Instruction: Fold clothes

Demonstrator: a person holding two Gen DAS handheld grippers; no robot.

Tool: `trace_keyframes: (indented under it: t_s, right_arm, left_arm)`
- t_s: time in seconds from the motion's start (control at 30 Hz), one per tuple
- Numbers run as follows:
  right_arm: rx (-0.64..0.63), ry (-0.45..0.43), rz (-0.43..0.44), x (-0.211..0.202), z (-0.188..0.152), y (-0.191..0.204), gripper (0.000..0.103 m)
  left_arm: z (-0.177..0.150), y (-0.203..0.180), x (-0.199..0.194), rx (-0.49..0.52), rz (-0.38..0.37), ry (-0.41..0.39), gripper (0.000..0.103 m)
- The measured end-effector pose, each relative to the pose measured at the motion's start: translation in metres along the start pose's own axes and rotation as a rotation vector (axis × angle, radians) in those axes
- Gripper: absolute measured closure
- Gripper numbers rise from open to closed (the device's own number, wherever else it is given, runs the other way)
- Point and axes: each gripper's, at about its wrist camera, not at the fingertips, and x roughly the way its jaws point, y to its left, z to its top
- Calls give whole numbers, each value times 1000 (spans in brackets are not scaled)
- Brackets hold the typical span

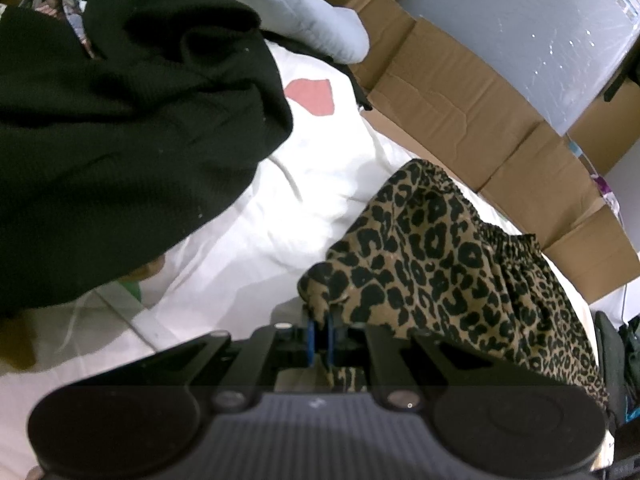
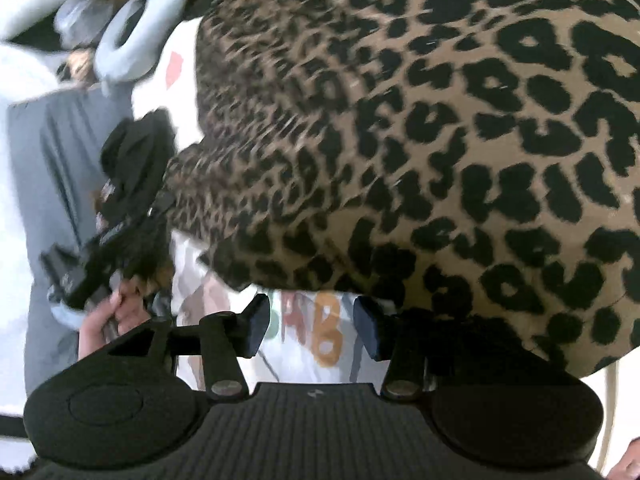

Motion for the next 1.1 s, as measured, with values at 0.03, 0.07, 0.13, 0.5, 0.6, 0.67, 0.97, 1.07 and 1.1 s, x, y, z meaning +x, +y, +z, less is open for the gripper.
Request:
trace_keyframes:
  t_s: [0.03,0.07,0.13,0.5,0.6,0.67,0.97,1.07,1.1]
  right_arm:
    - [20,-4,2,1,2,-2,50]
    - [33,-6,0,2,3,-3,50]
    - [59,-9,-3,4,6,-4,50]
    - [296,-18,-28,14,17,-19,69]
    - [299,-16,-57,15,17,-19,81]
    - [301,-15,-63,15,16,-19,90]
    - [226,6,-42,-18,21,-1,103]
    - [214,-3,-38,-34,24,3,103]
    - [214,-3,-38,-39,24,4,103]
  left_arm:
    - [0,0,0,0,0,1,97]
    - [0,0,1,1,0,2,97]
    - [0,-1,1,2,1,2,97]
    - [3,-6,4,-2,-7,-6,97]
    - [5,-8,4,3,-10,-9,97]
    - [6,-10,3,7,-12,-12,97]
    - [22,-19,-11,22,-25,-45,97]
    - [27,-23,-14,32,-24,-53,97]
    - [29,-24,-15,35,-23,-55,97]
